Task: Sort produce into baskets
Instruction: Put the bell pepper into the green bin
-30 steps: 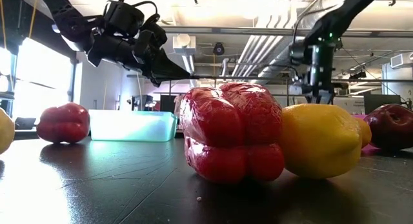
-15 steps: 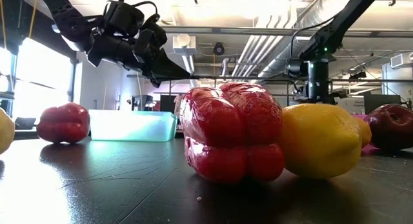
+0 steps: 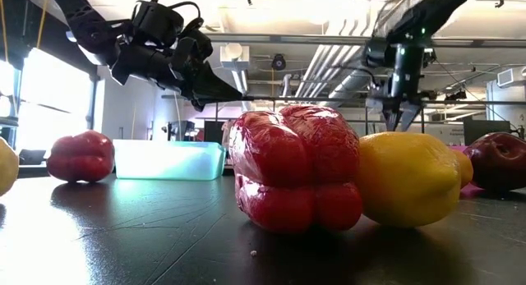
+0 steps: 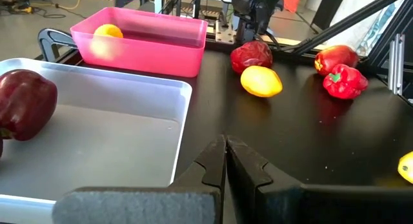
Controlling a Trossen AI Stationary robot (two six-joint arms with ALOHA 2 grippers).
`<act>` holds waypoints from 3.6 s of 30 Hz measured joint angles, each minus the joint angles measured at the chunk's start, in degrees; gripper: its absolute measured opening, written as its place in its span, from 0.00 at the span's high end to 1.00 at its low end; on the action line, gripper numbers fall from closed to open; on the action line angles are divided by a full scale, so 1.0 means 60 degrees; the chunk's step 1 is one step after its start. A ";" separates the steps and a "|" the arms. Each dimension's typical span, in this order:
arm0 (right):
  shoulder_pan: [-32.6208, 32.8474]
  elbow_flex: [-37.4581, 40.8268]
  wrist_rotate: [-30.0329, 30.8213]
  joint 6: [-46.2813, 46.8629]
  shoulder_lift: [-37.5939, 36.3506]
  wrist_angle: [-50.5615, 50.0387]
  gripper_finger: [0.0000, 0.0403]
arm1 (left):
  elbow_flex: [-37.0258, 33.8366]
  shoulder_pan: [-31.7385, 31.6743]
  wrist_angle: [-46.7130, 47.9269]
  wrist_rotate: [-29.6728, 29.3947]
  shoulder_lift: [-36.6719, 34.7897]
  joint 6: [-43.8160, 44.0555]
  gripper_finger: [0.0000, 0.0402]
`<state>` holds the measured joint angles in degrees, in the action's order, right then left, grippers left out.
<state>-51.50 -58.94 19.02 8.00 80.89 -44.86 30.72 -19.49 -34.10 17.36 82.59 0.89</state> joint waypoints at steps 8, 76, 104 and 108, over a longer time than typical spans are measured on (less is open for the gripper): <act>0.3073 -0.0004 -0.0108 0.1597 -0.0953 -0.1693 0.88 | 0.0000 0.0007 0.0002 -0.0002 0.0000 -0.0004 1.00; 1.5460 0.0004 -0.4826 1.6416 0.2297 -0.1655 0.13 | 0.0004 0.0004 -0.0082 0.0012 0.0007 -0.0400 1.00; 1.0945 0.0036 -0.0319 0.6623 0.0931 0.0436 0.39 | 0.0004 -0.1110 -0.1160 0.1457 0.0011 0.0094 1.00; 0.9409 0.0374 -0.0551 0.3150 0.0935 0.2722 0.39 | 0.0004 -0.1525 -0.1167 0.2061 0.0008 0.0321 1.00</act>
<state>4.95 -56.69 15.71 26.90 86.50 -28.52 30.74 -28.64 -41.10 29.72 82.64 2.81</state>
